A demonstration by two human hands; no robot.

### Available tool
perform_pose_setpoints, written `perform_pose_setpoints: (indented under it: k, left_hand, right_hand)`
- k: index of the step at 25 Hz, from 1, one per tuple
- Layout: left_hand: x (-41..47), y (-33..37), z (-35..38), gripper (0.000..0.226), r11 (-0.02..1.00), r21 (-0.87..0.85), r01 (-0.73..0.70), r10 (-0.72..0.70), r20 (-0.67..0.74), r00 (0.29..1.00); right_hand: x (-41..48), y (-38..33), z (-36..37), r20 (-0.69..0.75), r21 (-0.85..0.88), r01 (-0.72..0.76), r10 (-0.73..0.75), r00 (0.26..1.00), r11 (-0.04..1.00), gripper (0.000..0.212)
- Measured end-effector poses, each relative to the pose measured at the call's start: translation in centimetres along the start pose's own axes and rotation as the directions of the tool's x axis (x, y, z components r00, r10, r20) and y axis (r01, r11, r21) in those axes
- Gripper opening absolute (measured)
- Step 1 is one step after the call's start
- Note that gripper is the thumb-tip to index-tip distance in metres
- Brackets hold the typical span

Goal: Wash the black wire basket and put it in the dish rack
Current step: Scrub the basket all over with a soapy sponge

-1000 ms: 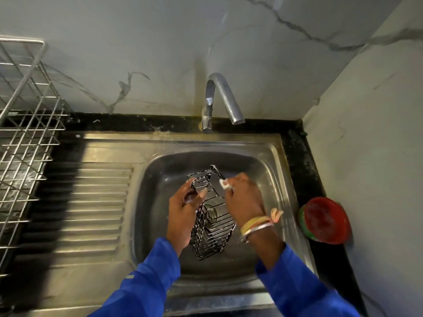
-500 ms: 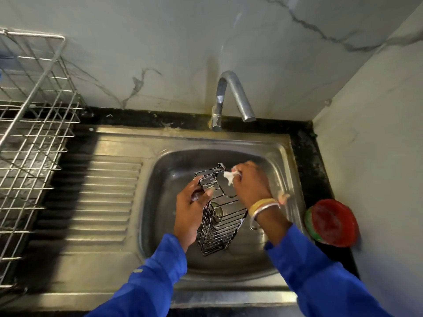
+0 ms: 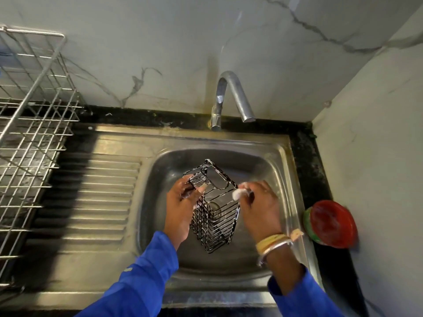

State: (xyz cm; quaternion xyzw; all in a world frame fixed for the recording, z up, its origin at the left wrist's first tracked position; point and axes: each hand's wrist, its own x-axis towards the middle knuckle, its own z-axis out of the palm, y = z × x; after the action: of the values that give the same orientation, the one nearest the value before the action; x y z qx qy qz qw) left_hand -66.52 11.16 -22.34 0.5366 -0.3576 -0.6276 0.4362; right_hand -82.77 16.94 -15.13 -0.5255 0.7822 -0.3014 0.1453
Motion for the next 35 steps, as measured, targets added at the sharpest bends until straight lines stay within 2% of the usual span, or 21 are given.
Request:
perform_pose_setpoints:
  k: [1,3,4,6,8,9,12,14,17,20,22,23,25,26,28,29,30,31,33,34,35]
  left_hand:
    - [-0.2,-0.1,0.3,0.038,1.000,0.016,0.003,-0.003,0.012,1.000]
    - [-0.7,-0.1,0.8,0.039,1.000,0.011,-0.002,0.001,0.023,1.000]
    - [-0.8,-0.1,0.8,0.040,1.000,0.012,-0.006,0.005,0.025,1.000]
    - [-1.0,0.0,1.1,0.039,1.000,0.030,0.002,-0.003,0.004,1.000]
    - [-1.3,0.2,1.5,0.039,0.999,0.020,0.029,-0.029,-0.021,0.999]
    - [-1.5,0.3,1.7,0.039,0.999,0.013,0.042,-0.041,-0.035,0.999]
    - [-1.5,0.3,1.9,0.040,0.997,-0.031,0.066,-0.068,-0.075,0.995]
    - [-1.6,0.7,1.6,0.045,0.993,-0.047,0.107,-0.111,-0.086,0.990]
    - [-2.2,0.9,1.1,0.051,0.988,-0.033,0.150,-0.152,-0.075,0.986]
    - [-2.6,0.7,0.8,0.055,0.991,0.010,0.136,-0.134,-0.102,0.986]
    - [-2.6,0.8,0.6,0.056,0.977,0.202,0.066,-0.041,-0.126,0.991]
    - [-2.6,0.9,0.4,0.056,0.923,0.384,-0.001,0.046,-0.108,0.993]
    - [-2.5,1.4,-0.3,0.055,0.661,0.730,-0.174,0.251,0.004,0.968]
    - [-2.2,2.0,-0.7,0.052,0.536,0.795,-0.285,0.359,0.090,0.929]
    - [-1.1,3.6,-1.2,0.048,0.455,0.730,-0.511,0.409,0.338,0.848]
    - [-0.2,4.5,-1.5,0.051,0.430,0.670,-0.606,0.337,0.504,0.796]
    - [0.6,5.5,-1.5,0.058,0.360,0.634,-0.685,0.199,0.665,0.720]
    - [1.2,6.3,-1.4,0.065,0.246,0.622,-0.744,0.020,0.764,0.645]
    - [2.6,7.5,-0.6,0.077,-0.047,0.577,-0.815,-0.282,0.776,0.565]
    - [3.3,7.8,-0.1,0.077,-0.169,0.531,-0.830,-0.345,0.757,0.555]
    - [3.7,8.1,0.6,0.072,-0.237,0.492,-0.838,-0.370,0.752,0.546]
  right_hand:
    - [-0.5,-1.1,1.1,-0.009,0.028,0.058,-0.058,0.998,0.998,0.013]
    - [-2.8,-2.5,2.8,0.110,0.054,0.187,-0.192,0.975,0.981,0.012]
    - [-3.4,-2.4,2.9,0.138,0.073,0.195,-0.203,0.969,0.978,0.012]
    - [-2.0,-0.6,2.5,0.053,0.091,0.017,-0.022,0.998,0.996,0.014]
    - [-0.6,0.6,2.1,-0.073,0.087,-0.144,0.151,0.986,0.986,0.016]
    - [-0.5,0.5,2.4,-0.080,0.072,-0.124,0.130,0.988,0.990,0.017]
    - [-2.7,-1.2,3.6,0.040,0.065,0.058,-0.060,0.997,0.996,0.018]
    - [-2.5,-0.7,2.9,0.021,0.103,-0.006,0.004,1.000,0.995,0.018]
    - [0.4,0.4,2.1,-0.160,0.125,-0.123,0.143,0.977,0.984,0.020]
    - [0.3,-0.5,3.0,-0.155,0.046,-0.015,0.023,0.988,0.999,0.023]
    - [-1.7,-0.4,4.0,-0.133,0.050,0.072,-0.064,0.989,0.996,0.025]
    - [-2.5,-0.2,4.3,-0.137,0.071,0.095,-0.085,0.987,0.993,0.026]
    - [-3.4,0.0,4.7,-0.147,0.106,0.115,-0.099,0.984,0.988,0.025]
    - [-3.5,-0.1,4.7,-0.144,0.120,0.111,-0.094,0.985,0.987,0.024]
    - [-3.2,-0.3,4.5,-0.121,0.173,0.078,-0.057,0.991,0.982,0.023]
    - [-3.0,-0.3,4.3,-0.106,0.217,0.052,-0.029,0.994,0.975,0.022]
    - [-2.9,-0.2,4.1,-0.094,0.264,0.027,-0.002,0.996,0.964,0.021]
    - [-2.9,0.1,4.0,-0.082,0.317,0.002,0.025,0.996,0.949,0.019]
    - [-2.7,0.5,3.7,-0.031,0.446,-0.076,0.101,0.994,0.892,0.018]
    - [-2.5,0.5,3.5,0.002,0.495,-0.128,0.146,0.989,0.860,0.017]
    - [-2.2,0.7,3.4,0.010,0.499,-0.161,0.180,0.984,0.851,0.017]
